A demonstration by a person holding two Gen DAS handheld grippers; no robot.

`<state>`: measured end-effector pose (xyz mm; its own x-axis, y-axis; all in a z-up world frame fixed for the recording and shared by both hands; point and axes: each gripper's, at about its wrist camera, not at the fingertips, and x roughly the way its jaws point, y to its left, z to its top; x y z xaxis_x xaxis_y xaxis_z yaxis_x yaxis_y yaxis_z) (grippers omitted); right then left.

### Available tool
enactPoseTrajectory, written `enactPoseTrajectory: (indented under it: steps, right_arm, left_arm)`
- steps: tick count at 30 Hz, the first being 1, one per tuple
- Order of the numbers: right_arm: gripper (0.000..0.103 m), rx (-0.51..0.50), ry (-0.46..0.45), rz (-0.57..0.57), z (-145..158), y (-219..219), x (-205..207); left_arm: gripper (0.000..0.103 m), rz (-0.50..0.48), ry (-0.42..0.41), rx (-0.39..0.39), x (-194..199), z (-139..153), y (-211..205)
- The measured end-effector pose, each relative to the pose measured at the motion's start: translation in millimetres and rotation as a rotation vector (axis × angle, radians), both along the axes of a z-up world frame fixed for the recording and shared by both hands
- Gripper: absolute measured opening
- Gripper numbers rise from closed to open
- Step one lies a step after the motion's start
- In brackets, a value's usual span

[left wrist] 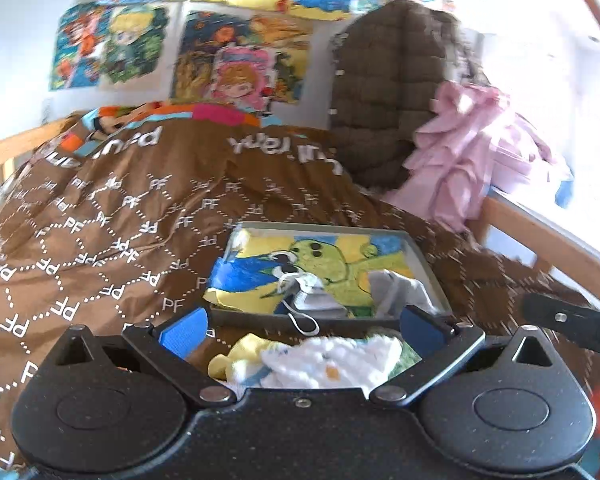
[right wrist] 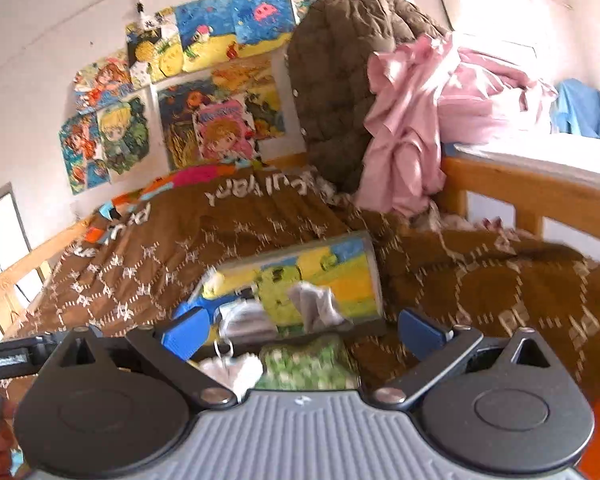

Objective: Organize soft objects
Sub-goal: 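Move both tools back over the pile of items, then grasp the grey drawstring pouch with left tool while right tool grasps the printed card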

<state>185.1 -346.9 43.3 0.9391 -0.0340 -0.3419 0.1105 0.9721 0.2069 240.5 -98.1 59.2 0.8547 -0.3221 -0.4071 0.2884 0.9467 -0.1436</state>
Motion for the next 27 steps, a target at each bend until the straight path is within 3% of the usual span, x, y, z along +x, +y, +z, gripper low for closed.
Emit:
enactPoseTrajectory:
  steps: [3, 13, 18, 27]
  right_arm:
    - [0.103, -0.015, 0.030, 0.005, -11, 10, -14]
    - [0.103, -0.102, 0.141, 0.071, -47, 46, -55]
    - [0.103, -0.198, 0.218, 0.119, -63, 66, -50]
    - [0.103, -0.160, 0.324, 0.173, -92, 78, -31]
  left_arm:
    - [0.102, -0.030, -0.022, 0.038, -17, -7, 6]
    - [0.102, -0.100, 0.018, 0.081, -46, -37, 19]
    - [0.102, -0.167, 0.028, 0.134, -50, -51, 26]
    - [0.102, -0.264, 0.035, 0.243, -46, -81, 42]
